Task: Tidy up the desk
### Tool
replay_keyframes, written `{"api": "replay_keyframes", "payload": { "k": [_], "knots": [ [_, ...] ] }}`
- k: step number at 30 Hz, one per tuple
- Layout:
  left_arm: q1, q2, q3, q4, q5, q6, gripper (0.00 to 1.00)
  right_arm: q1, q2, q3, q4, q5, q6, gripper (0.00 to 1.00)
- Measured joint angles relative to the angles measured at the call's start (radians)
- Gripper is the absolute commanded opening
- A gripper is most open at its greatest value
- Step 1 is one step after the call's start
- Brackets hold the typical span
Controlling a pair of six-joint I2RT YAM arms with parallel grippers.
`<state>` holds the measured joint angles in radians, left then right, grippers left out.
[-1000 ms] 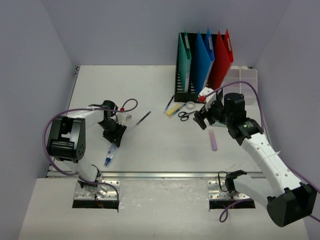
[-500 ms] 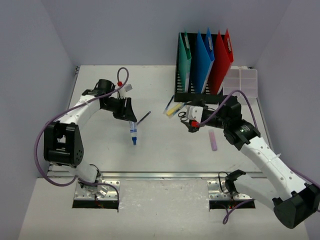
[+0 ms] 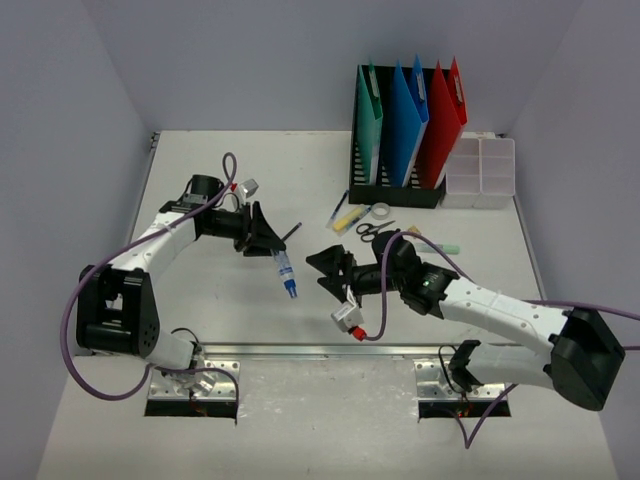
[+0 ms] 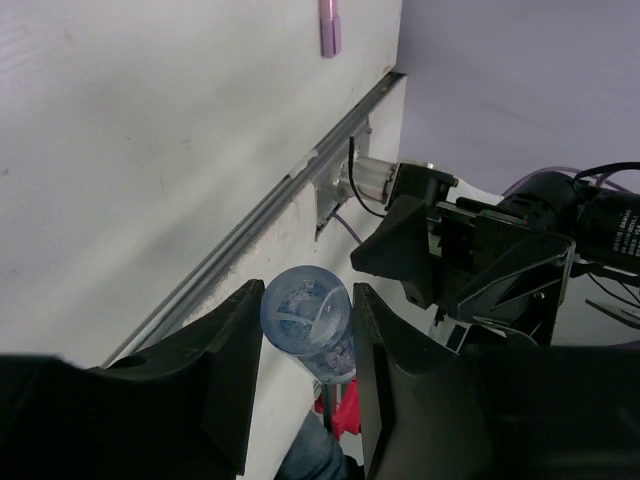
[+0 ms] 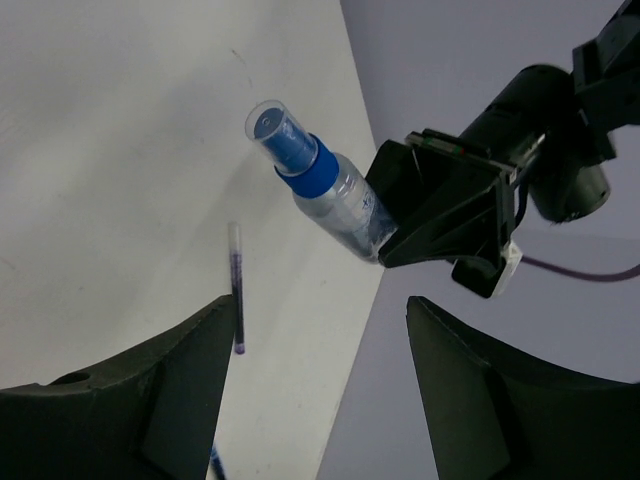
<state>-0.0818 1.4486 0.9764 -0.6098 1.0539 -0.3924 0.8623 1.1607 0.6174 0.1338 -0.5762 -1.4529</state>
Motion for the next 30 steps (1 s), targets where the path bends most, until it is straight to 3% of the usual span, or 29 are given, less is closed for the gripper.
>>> {"api": "replay_keyframes", "payload": {
  "k": [7, 18, 24, 26, 27, 29, 30],
  "knots": [
    [-0.004, -0.036, -0.088, 0.074, 0.062, -0.077, 0.00, 0.024, 0.092, 0.000, 0.093, -0.055, -0.116, 0.68],
    [-0.019, -0.038, -0.101, 0.144, 0.100, -0.136, 0.00, 0.062, 0.174, 0.028, 0.129, -0.128, -0.190, 0.62],
    [-0.036, -0.038, -0.105, 0.164, 0.100, -0.145, 0.00, 0.078, 0.204, 0.052, 0.139, -0.140, -0.200, 0.42],
    [-0.039, -0.038, -0.108, 0.166, 0.100, -0.148, 0.02, 0.078, 0.209, 0.057, 0.146, -0.141, -0.199, 0.28],
    [-0.040, -0.038, -0.109, 0.167, 0.102, -0.152, 0.11, 0.079, 0.210, 0.059, 0.146, -0.142, -0.197, 0.21],
    [-0.042, -0.038, -0.110, 0.171, 0.103, -0.158, 0.42, 0.081, 0.210, 0.060, 0.151, -0.143, -0.194, 0.07],
    [-0.042, -0.038, -0.110, 0.173, 0.103, -0.159, 0.63, 0.082, 0.210, 0.060, 0.153, -0.143, -0.189, 0.01]
  ]
}}
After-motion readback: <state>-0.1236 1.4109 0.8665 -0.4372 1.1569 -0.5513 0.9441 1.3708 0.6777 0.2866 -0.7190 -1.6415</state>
